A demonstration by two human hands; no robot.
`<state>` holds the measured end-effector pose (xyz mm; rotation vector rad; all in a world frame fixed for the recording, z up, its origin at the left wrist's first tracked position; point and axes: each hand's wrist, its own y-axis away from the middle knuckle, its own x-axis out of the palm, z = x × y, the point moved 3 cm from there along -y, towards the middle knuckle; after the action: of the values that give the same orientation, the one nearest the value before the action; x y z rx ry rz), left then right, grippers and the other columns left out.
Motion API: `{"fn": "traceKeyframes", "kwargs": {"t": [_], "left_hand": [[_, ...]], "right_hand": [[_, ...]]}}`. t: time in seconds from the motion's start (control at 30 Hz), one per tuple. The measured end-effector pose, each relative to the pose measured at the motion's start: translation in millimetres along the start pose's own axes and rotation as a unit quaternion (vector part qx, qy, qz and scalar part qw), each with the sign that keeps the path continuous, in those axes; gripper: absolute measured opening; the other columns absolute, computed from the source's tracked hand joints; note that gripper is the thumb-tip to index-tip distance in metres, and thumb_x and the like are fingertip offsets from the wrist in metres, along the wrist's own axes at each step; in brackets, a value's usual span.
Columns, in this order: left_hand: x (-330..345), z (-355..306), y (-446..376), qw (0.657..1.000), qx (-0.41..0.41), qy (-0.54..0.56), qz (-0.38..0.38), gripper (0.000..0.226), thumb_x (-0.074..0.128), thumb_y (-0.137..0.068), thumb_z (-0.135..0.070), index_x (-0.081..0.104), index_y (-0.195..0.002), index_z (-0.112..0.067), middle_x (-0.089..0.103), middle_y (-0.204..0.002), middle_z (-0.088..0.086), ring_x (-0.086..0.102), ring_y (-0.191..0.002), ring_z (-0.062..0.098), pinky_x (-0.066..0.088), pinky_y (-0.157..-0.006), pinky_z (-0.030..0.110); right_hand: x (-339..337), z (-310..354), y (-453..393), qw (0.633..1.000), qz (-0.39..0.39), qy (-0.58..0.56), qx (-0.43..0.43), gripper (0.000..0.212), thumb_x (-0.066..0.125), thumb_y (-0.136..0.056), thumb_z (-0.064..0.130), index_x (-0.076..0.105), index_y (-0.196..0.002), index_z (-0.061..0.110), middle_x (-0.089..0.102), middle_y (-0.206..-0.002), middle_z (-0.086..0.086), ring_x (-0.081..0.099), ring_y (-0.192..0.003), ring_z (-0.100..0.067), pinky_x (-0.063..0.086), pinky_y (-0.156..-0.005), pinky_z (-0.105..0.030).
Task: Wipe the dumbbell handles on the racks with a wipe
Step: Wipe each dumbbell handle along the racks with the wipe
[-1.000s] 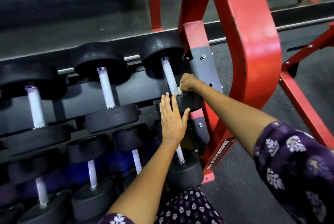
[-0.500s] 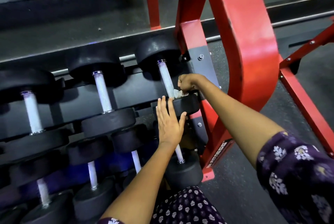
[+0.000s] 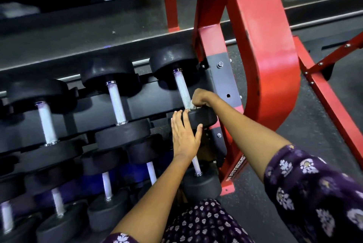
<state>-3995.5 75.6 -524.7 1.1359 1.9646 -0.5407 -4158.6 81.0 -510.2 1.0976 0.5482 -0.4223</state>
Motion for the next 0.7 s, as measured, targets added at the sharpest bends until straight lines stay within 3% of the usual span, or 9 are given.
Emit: {"fn": "traceKeyframes", "kwargs": {"t": [0.07, 0.13, 0.23, 0.3, 0.37, 0.43, 0.5, 0.6, 0.7], "left_hand": [[-2, -1, 0, 1.0, 0.001, -0.003, 0.003, 0.076, 0.025, -0.093, -0.052, 0.035, -0.144, 0.003, 0.032, -0.149, 0.025, 0.019, -0.145, 0.036, 0.004, -0.118, 0.038], [-3, -2, -1, 1.0, 0.002, -0.007, 0.013, 0.078, 0.022, -0.092, -0.054, 0.033, -0.145, 0.002, 0.029, -0.151, 0.024, 0.016, -0.146, 0.035, 0.002, -0.118, 0.037], [-3, -1, -1, 1.0, -0.004, -0.008, 0.024, 0.079, 0.019, -0.091, -0.055, 0.03, -0.147, 0.0, 0.025, -0.154, 0.022, 0.011, -0.147, 0.032, 0.0, -0.118, 0.035], [-3, 0, 0, 1.0, -0.004, -0.01, 0.022, 0.078, 0.021, -0.092, -0.054, 0.031, -0.146, 0.001, 0.026, -0.153, 0.022, 0.013, -0.147, 0.034, 0.003, -0.118, 0.037], [-3, -1, -1, 1.0, -0.004, -0.011, 0.024, 0.077, 0.02, -0.092, -0.053, 0.031, -0.146, 0.002, 0.025, -0.154, 0.023, 0.012, -0.147, 0.034, 0.002, -0.118, 0.037], [-3, -2, -2, 0.999, -0.004, -0.016, 0.028, 0.078, 0.019, -0.092, -0.054, 0.03, -0.147, 0.001, 0.024, -0.154, 0.022, 0.012, -0.147, 0.034, 0.001, -0.117, 0.037], [-3, -2, -2, 0.999, -0.005, -0.018, 0.027, 0.079, 0.018, -0.092, -0.054, 0.03, -0.146, 0.002, 0.025, -0.154, 0.023, 0.012, -0.147, 0.035, 0.002, -0.117, 0.038], [-3, -2, -2, 0.999, -0.006, -0.013, 0.035, 0.08, 0.017, -0.092, -0.055, 0.029, -0.147, 0.002, 0.022, -0.155, 0.022, 0.009, -0.148, 0.034, 0.001, -0.117, 0.037], [-2, -1, -2, 0.999, -0.007, -0.015, 0.036, 0.077, 0.02, -0.093, -0.053, 0.03, -0.146, 0.002, 0.024, -0.154, 0.023, 0.011, -0.147, 0.035, 0.002, -0.118, 0.039]], "right_hand": [[-8, 0, 2, 0.999, -0.035, -0.026, 0.03, 0.026, 0.055, -0.085, 0.004, 0.049, -0.061, 0.003, 0.057, -0.079, -0.012, 0.059, -0.079, -0.019, 0.045, -0.047, -0.018], [-10, -4, -13, 0.992, -0.056, -0.103, 0.053, 0.016, 0.059, -0.083, 0.006, 0.05, -0.07, 0.006, 0.055, -0.08, -0.01, 0.057, -0.08, -0.022, 0.045, -0.049, -0.013], [-6, -2, -12, 0.985, -0.053, -0.151, 0.067, 0.018, 0.053, -0.087, 0.005, 0.049, -0.069, 0.006, 0.049, -0.068, -0.01, 0.044, -0.049, -0.017, 0.031, -0.026, -0.017], [2, -1, -10, 0.989, -0.005, -0.13, 0.072, 0.033, 0.041, -0.092, 0.004, 0.043, -0.059, 0.003, 0.044, -0.051, -0.009, 0.039, -0.031, -0.014, 0.019, -0.024, -0.009], [4, 5, -14, 0.984, 0.057, -0.159, 0.063, 0.035, 0.031, -0.093, -0.003, 0.041, -0.059, 0.003, 0.047, -0.035, -0.004, 0.036, -0.022, -0.01, 0.02, -0.026, -0.006], [3, 5, -29, 0.951, 0.085, -0.291, 0.065, 0.038, 0.025, -0.092, -0.009, 0.041, -0.06, 0.004, 0.063, -0.053, 0.004, 0.036, -0.021, -0.007, 0.025, -0.026, -0.009], [-7, 8, -29, 0.923, 0.058, -0.374, 0.073, 0.037, 0.022, -0.092, -0.008, 0.043, -0.065, 0.008, 0.059, -0.078, 0.005, 0.043, -0.035, -0.007, 0.03, -0.032, -0.014], [-11, 9, -13, 0.953, 0.068, -0.287, 0.069, 0.028, 0.033, -0.088, -0.004, 0.042, -0.066, 0.011, 0.043, -0.066, -0.006, 0.039, -0.058, -0.015, 0.033, -0.06, -0.028], [-9, 4, -11, 0.975, 0.105, -0.183, 0.068, 0.023, 0.038, -0.085, -0.003, 0.041, -0.065, 0.008, 0.04, -0.06, -0.01, 0.037, -0.053, -0.019, 0.032, -0.055, -0.025]]}}
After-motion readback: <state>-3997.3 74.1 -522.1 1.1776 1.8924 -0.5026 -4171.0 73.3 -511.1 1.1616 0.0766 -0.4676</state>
